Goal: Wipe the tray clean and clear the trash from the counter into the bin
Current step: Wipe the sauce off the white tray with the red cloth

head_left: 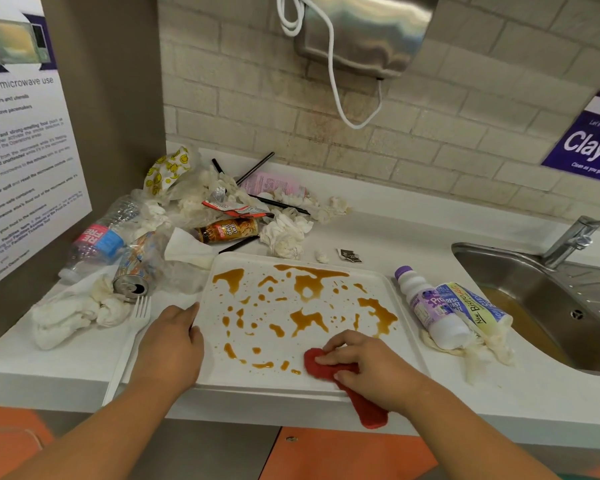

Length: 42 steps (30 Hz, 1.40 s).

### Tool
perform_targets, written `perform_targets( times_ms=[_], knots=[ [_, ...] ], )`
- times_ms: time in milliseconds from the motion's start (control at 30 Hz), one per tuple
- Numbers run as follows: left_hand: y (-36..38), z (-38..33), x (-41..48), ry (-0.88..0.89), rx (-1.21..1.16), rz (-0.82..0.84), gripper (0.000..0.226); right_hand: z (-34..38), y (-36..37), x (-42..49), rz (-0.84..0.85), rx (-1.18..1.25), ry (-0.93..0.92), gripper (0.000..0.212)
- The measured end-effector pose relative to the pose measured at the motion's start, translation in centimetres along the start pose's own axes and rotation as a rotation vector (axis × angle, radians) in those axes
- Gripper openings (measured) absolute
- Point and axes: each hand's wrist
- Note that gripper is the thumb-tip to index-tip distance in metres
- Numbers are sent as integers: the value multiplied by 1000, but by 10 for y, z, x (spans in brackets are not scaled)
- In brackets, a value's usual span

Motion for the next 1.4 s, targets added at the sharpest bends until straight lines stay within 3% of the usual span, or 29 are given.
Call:
perform_targets(
  times_ms=[200,367,700,900,1033,1233,1400],
  knots=[
    [2,0,1,-7,10,-12,39,11,7,7,-17,-63,-38,37],
    [2,0,1,0,0,-18,39,0,-2,1,27,75,-23,33],
    [3,1,1,-5,-23,-24,39,2,-8,0,80,128,-31,36],
    [3,1,0,-5,-22,-32,38,19,5,12,70,38,-116,33],
    [2,1,0,3,-19,-31,38,0,-11,-3,128,128,-46,36],
    [3,0,0,-1,-27,-37,36,-35,-21,-28,7,275,113,38],
    [4,1,0,-10,-19,-31,38,-19,2,-22,10,243,1,40]
  ],
)
Point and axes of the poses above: each hand's wrist, its own x-axis towards the middle knuckle, its own y-axis out of the palm, z = x × y, and after that the axes turned 12 degrees about z, right-handed
